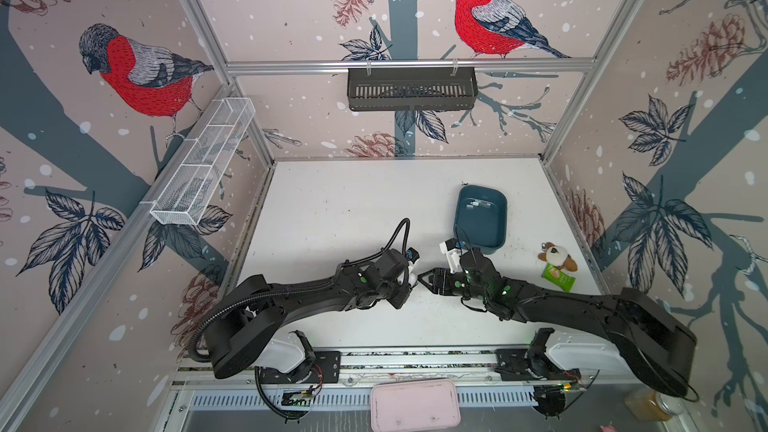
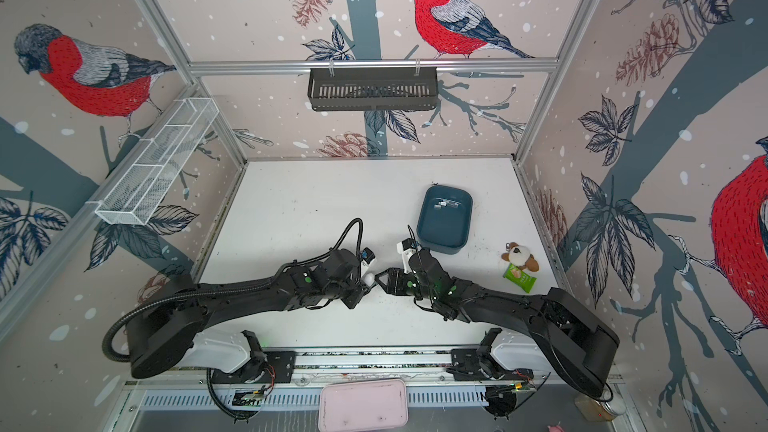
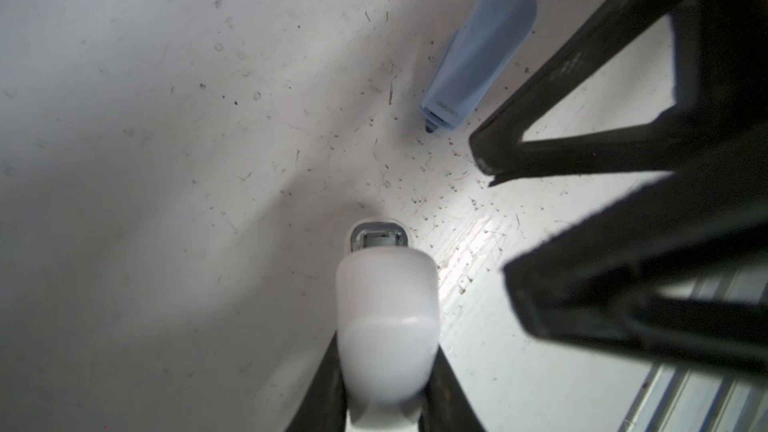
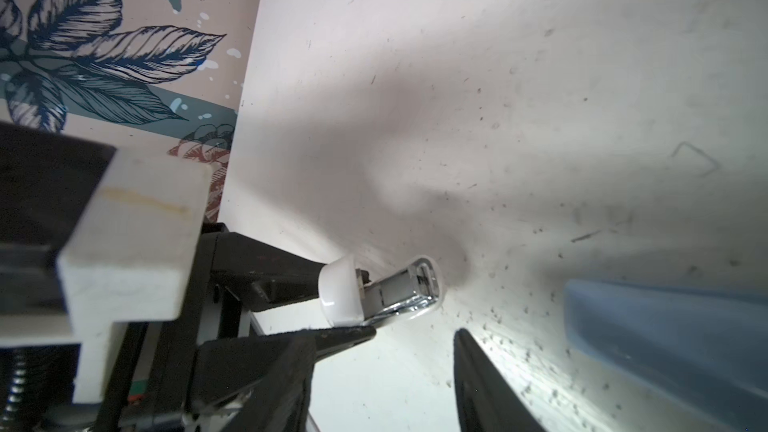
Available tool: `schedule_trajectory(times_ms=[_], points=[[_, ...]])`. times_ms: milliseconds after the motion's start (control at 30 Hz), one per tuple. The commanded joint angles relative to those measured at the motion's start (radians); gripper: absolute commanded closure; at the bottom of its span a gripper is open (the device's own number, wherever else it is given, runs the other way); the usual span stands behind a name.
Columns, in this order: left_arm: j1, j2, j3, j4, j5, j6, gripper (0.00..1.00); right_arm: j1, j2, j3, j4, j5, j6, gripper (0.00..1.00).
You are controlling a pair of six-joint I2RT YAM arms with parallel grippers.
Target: Load the staples into the stapler
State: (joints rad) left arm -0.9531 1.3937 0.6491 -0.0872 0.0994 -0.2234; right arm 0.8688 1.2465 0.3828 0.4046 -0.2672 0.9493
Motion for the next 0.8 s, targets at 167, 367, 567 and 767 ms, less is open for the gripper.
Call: schedule_trajectory(times_ms=[167, 367, 567, 767], points=[[-0.001, -0.038, 0.005, 0.053, 0.041, -0.028, 0.77, -0.002, 0.038, -0.004, 0.126, -0.056, 0.086, 0.22], [-0.003, -0.08, 0.004, 0.078, 0.049, -0.043, 0.77, -0.001, 0.058, -0.009, 0.145, -0.044, 0.114, 0.17], [-0.003, -0.087, 0.002, 0.099, 0.093, -0.052, 0.77, -0.002, 0.064, -0.01, 0.196, -0.034, 0.135, 0.31], [-0.003, -0.061, 0.004, 0.108, 0.104, -0.059, 0.77, -0.002, 0.047, 0.008, 0.143, -0.009, 0.114, 0.51]])
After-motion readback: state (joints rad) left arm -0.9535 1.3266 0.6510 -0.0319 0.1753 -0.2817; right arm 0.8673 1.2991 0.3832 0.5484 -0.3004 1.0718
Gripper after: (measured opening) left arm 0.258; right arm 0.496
